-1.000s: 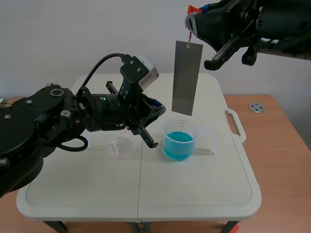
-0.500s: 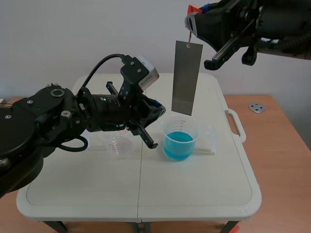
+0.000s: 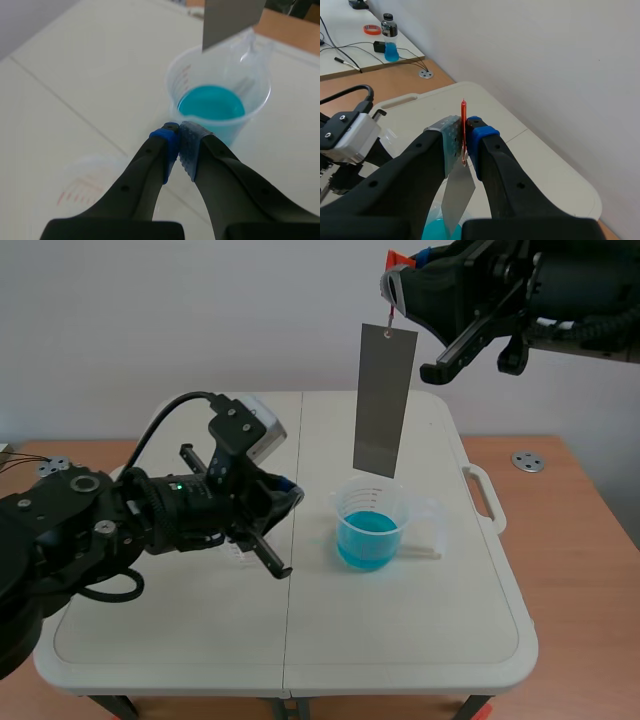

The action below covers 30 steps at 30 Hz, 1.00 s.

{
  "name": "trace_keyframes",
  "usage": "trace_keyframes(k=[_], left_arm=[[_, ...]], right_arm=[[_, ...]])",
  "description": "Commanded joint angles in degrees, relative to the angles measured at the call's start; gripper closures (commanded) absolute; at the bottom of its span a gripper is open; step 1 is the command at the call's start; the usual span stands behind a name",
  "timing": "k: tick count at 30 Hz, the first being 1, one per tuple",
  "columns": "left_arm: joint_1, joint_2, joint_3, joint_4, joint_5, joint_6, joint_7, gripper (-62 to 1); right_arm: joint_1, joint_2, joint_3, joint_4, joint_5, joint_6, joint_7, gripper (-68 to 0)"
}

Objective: Hold the metal plate by the orange handle, dip it into the blue solution, take it out and point at it, then put the plate back in the beaker on the left.
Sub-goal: 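Point at the plate with the left hand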

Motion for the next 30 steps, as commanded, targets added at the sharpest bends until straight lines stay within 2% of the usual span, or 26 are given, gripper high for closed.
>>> trace_keyframes(k=[1,7,15,22,30], left_arm=[[1.95,-2.38,-2.8,3.39,-0.44,0.07,-0.87,-1.6],[13.35,-9.81,-11.98,10.49,-1.27,0.09,-2.36,-1.6],[33.38,-17.11,-25.18,14.91,-1.95,0.74,-10.34,-1.6],[48.96,-18.69,-31.8,14.91,-1.92,4.79,-16.2,-1.6],[61.66,-18.21,-32.74,14.71,-1.92,6.54,-17.75,-1.6]], right_arm=[[1.03,0.15,0.39,0.83,0.81,0.31,0.87,-1.5],[1.03,0.15,0.39,0.83,0.81,0.31,0.87,-1.5],[1.03,0.15,0.39,0.83,0.81,0.31,0.85,-1.5],[1.03,0.15,0.39,0.83,0.81,0.31,0.87,-1.5],[1.03,0.15,0.39,0.81,0.81,0.31,0.85,-1.5]])
